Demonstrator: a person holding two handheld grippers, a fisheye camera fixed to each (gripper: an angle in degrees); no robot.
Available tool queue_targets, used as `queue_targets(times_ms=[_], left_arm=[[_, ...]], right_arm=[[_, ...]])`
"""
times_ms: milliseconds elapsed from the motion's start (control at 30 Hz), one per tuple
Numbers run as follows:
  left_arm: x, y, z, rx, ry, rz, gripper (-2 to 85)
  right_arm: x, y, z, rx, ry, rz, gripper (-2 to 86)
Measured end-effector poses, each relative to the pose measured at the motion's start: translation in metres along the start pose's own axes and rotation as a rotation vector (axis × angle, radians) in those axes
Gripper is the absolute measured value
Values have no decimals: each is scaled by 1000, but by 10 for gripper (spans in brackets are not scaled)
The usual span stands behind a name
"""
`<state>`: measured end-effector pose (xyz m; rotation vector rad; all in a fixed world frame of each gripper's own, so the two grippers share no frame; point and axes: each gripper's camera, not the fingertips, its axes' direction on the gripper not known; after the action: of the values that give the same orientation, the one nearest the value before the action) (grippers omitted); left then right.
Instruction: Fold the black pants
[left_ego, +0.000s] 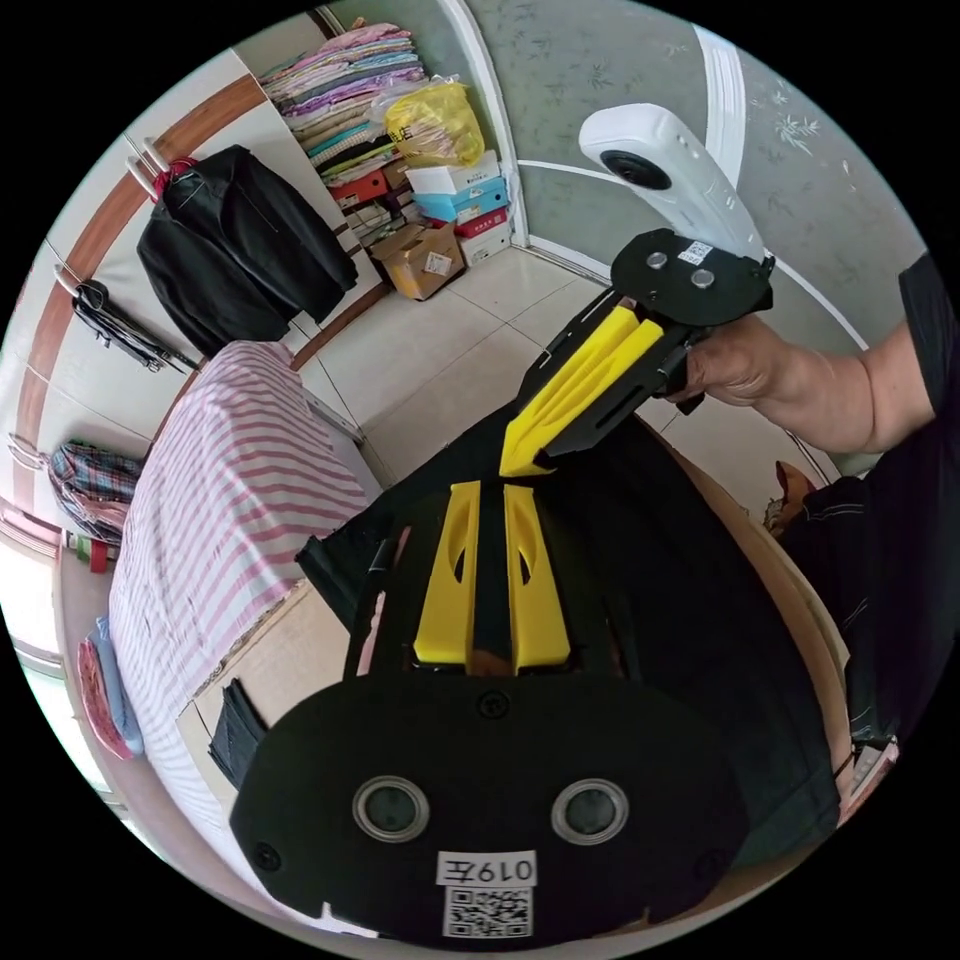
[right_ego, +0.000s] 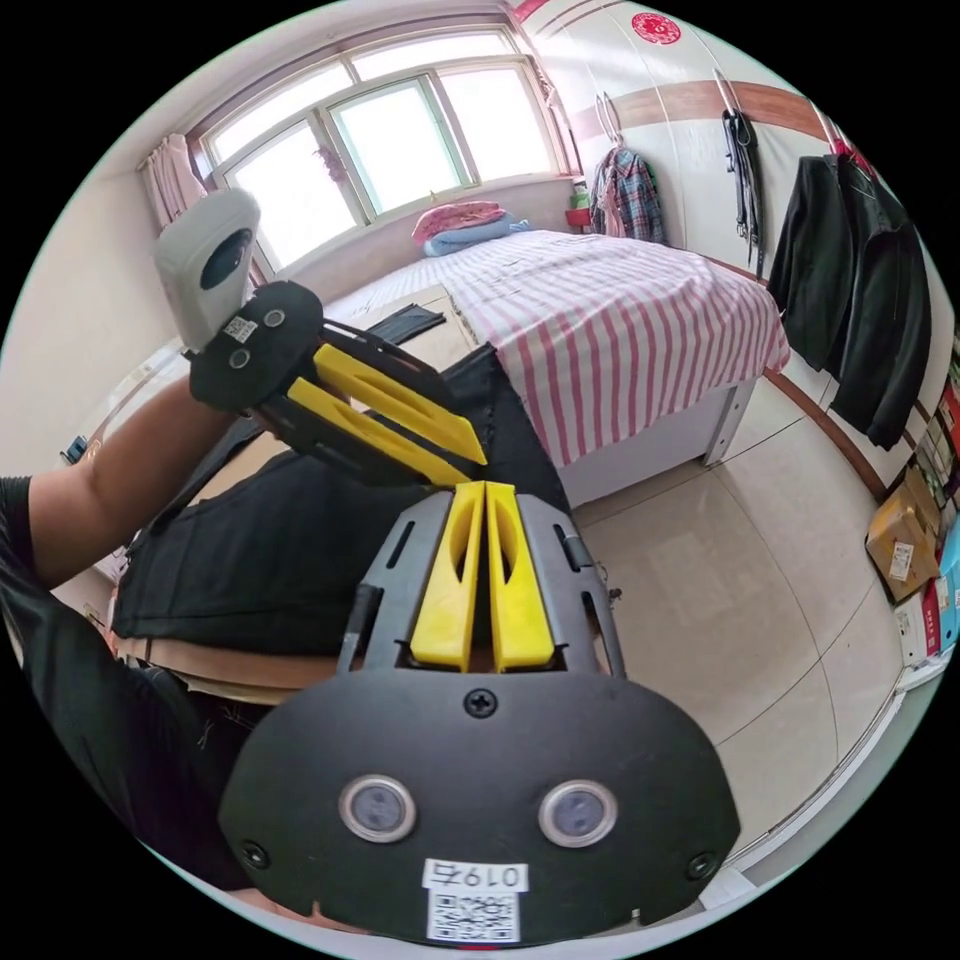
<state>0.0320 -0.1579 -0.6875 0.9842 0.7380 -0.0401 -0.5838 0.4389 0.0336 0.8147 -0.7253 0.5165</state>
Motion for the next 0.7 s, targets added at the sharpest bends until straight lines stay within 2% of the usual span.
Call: queue_targets(times_ms=[167,300,467,567,700], left_arm=[[-8,4,-3,20,60,-85,9],[-7,7,-6,23,80,-124,8],[0,7,-14,8,65,-158,8],[5,11,-19,8,66,-198,9],[12,26,-34,48,55,-267,9]], right_arm=[[-1,8,1,33,40,5,-5],[-6,13,-4,83,-1,-39,1],[-30,16,29,-17,80,-139,30],[-39,22,44,-27,158,-150,9],[-27,30,50,5,74,-76,-6]])
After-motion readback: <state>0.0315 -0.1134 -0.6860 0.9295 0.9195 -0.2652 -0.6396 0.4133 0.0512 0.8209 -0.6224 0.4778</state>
